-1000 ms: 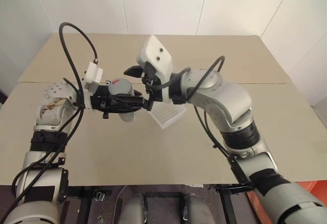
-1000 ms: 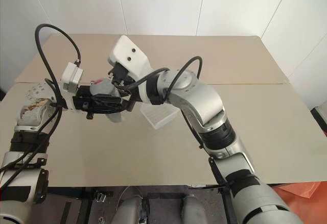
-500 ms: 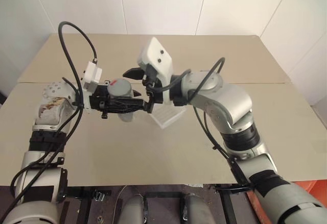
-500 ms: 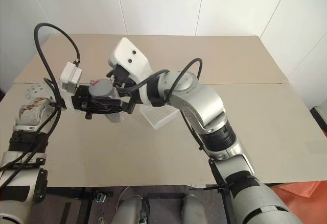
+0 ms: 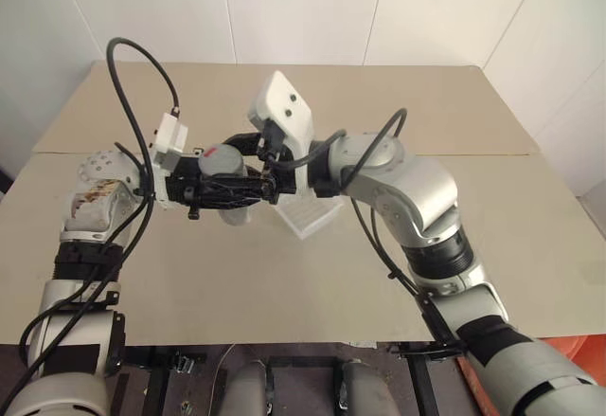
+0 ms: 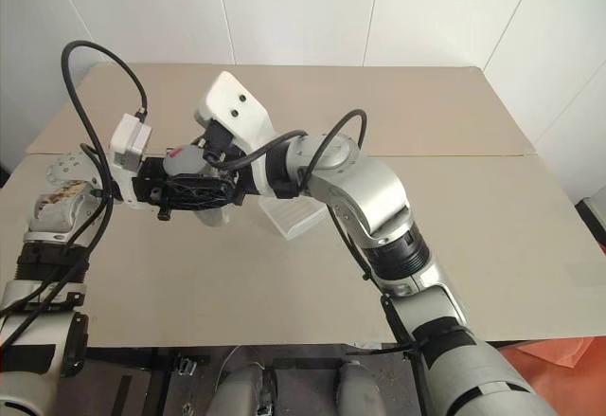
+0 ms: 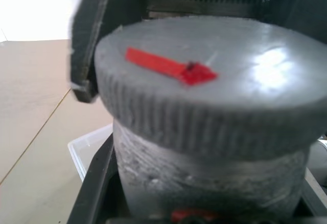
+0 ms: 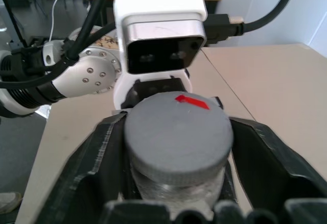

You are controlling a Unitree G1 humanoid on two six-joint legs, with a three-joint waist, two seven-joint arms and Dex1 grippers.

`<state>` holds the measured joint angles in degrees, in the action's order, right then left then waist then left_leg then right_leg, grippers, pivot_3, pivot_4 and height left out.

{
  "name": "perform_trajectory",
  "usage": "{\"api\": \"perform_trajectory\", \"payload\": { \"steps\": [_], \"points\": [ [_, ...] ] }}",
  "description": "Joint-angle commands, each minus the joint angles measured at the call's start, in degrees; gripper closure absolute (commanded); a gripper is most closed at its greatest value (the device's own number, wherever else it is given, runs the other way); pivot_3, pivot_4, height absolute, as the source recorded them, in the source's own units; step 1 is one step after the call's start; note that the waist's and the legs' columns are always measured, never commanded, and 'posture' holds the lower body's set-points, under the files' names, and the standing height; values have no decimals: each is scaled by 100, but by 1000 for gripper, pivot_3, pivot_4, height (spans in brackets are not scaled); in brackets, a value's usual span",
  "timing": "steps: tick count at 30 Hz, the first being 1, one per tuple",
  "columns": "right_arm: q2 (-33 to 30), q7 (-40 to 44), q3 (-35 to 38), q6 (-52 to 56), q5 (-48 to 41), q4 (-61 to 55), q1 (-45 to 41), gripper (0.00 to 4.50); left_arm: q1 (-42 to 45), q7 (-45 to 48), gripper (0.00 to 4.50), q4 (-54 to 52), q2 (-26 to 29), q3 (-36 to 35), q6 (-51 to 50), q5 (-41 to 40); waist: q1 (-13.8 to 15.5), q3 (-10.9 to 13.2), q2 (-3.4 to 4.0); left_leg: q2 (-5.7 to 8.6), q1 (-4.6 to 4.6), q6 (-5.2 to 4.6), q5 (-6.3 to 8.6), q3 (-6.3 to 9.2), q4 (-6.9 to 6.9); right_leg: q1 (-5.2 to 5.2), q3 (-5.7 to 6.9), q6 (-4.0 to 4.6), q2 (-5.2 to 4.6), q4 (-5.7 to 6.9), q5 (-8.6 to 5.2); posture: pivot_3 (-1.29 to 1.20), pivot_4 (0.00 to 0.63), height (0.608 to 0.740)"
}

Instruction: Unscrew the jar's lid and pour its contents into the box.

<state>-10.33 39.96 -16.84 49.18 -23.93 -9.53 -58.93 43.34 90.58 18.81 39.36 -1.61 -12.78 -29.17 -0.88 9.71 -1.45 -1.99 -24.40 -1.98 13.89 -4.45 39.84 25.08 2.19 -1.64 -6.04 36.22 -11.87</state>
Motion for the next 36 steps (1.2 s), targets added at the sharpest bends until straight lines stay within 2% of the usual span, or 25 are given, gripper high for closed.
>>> {"api": "perform_trajectory", "payload": {
  "steps": [1, 7, 12, 15, 17, 19, 23, 24, 29, 32, 36],
  "points": [
    [45, -69, 491, 1, -223, -152, -245, 1730, 36, 14, 2554, -148, 70, -86, 58, 5, 0, 0, 0, 0, 0, 0, 0, 0, 0, 0, 0, 0, 0, 0, 0, 0, 150, 740],
    [-119, -401, 1561, 510, -891, -147, -307, 1730, -60, -14, 2554, -187, 68, -80, 57, 14, 25, 0, 0, 1, -2, 0, 0, 1, 1, -1, 1, 0, -1, 0, 1, 0, 150, 740],
    [-713, -677, 2132, 591, -938, -439, 190, 1730, -178, -161, 2554, -235, 84, -171, 40, -8, 21, 0, 0, 0, -1, -1, 1, 2, -1, -4, 4, 0, -1, -1, 1, 0, 150, 740],
    [-1326, -823, 2049, 79, -329, -639, 1073, 1730, -261, -388, 2554, -297, 57, -265, 79, -20, 21, -1, -1, 1, -1, -1, 1, 1, -3, -5, 3, 0, -2, -4, 0, 0, 150, 740],
    [-1845, -1072, 1912, -374, 401, -477, 2289, 1730, -339, -900, 2554, -357, -94, -351, 257, 130, -7, -1, -2, 3, -2, -2, 1, -4, -1, -1, -1, 0, -4, -5, 0, 0, 150, 740],
    [-1946, -1334, 1901, -601, 745, -190, 3032, 1730, -391, -1348, 2554, -403, -250, -388, 448, 292, 79, -18, -28, 1, 12, -1, 1, 12, -9, -26, 14, -7, -1, -17, -8, 0, 150, 740],
    [-1918, -1425, 1735, -1021, 1065, 206, 3704, 418, -302, -2315, 2554, -379, -592, -396, 681, 652, 87, -12, -20, 17, 3, -12, 6, -9, 1, -10, -13, -10, -17, -14, -2, 0, 150, 740],
    [-1901, -1420, 1746, -1033, 1075, 247, 3768, 103, -276, -2463, 2554, -354, -645, -387, 754, 739, 39, -12, -20, 17, 4, -12, 5, -9, 2, -9, -15, -9, -17, -13, 1, 0, 150, 740],
    [-2094, -1214, 1900, -814, 940, 49, 3728, 103, -104, -3324, 2554, -169, -900, -248, 1281, 1372, 3, -12, -20, 4, 24, -4, 1, 1, -3, -20, -21, -7, 1, -13, 5, 0, 150, 740],
    [-2365, -844, 2129, -328, 481, -437, 3550, 103, 39, -3776, 2554, -21, -990, -152, 1742, 1774, 31, -12, -20, 7, 18, -6, 2, 2, -2, -19, -21, -7, -2, -17, 6, 0, 150, 740],
    [-3155, -36, 2296, 261, -204, -1241, 3202, 103, 449, -4232, 2554, 540, -910, 262, 2840, 2715, 74, -11, -21, 8, 14, -8, 3, 4, 0, -17, -17, -7, -3, -20, 7, 0, 150, 740]
  ]
}}
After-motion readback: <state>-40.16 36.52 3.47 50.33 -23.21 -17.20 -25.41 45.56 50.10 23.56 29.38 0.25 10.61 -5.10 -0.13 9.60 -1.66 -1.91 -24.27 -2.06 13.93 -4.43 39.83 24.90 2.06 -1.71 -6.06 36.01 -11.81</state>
